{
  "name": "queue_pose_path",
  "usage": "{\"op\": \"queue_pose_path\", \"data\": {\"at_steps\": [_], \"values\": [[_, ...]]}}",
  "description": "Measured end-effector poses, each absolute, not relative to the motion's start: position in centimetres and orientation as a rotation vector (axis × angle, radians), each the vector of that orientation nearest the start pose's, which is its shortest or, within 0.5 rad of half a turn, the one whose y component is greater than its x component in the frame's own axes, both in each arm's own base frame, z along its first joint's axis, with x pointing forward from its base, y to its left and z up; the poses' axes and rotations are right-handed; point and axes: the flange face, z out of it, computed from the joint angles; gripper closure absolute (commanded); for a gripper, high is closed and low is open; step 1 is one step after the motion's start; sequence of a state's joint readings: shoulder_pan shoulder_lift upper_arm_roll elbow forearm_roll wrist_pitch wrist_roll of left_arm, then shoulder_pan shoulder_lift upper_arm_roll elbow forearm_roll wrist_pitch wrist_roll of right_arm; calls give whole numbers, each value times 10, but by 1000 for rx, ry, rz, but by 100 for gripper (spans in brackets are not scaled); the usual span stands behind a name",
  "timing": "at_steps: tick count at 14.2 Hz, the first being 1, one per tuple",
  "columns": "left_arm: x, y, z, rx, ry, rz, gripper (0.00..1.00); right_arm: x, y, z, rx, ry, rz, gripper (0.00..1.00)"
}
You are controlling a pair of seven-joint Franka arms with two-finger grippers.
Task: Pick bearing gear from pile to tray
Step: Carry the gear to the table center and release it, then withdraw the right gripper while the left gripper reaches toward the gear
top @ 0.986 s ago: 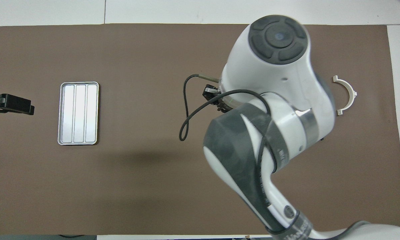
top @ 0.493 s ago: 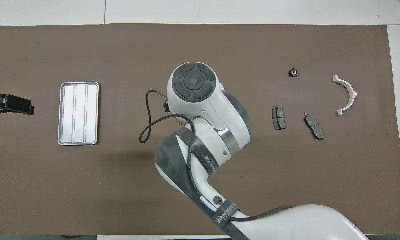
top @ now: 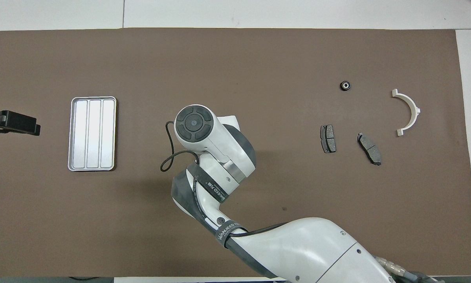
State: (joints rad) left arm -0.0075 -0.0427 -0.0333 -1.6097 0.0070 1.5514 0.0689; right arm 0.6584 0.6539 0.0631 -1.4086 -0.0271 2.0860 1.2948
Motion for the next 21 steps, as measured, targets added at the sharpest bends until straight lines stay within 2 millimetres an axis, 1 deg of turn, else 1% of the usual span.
{"op": "queue_pose_path", "data": {"at_steps": [3,6,8,9,10,11,13,14,15,16,17,18,19,20,21], "values": [[539,-22,628,-3129,172,25,0,558,468,305,-2970,888,-24,100],[539,-22,628,-3129,172,25,0,556,467,291,-2964,876,-48,100],[539,-22,628,-3129,172,25,0,556,466,290,-2964,873,-53,100],[539,-22,628,-3129,172,25,0,556,466,290,-2964,873,-53,73],[539,-22,628,-3129,172,25,0,556,466,290,-2965,873,-53,11],[539,-22,628,-3129,172,25,0,555,466,289,-2971,875,-48,0],[539,-22,628,-3129,172,25,0,555,461,291,-3012,890,-20,0],[539,-22,628,-3129,172,25,0,561,455,300,-3038,909,-8,0],[539,-22,628,-3129,172,25,0,572,445,317,-3049,938,0,0],[539,-22,628,-3129,172,25,0,588,429,342,-3055,942,5,0],[539,-22,628,-3129,172,25,0,605,405,369,-3072,904,15,0],[539,-22,628,-3129,172,25,0,621,375,399,-3092,835,25,0],[539,-22,628,-3129,172,25,0,633,343,424,-3114,733,31,0],[539,-22,628,-3129,171,25,0,644,308,446,-3140,613,40,0],[539,-22,628,-3129,153,23,0,654,267,462,-3164,488,57,0]]}}
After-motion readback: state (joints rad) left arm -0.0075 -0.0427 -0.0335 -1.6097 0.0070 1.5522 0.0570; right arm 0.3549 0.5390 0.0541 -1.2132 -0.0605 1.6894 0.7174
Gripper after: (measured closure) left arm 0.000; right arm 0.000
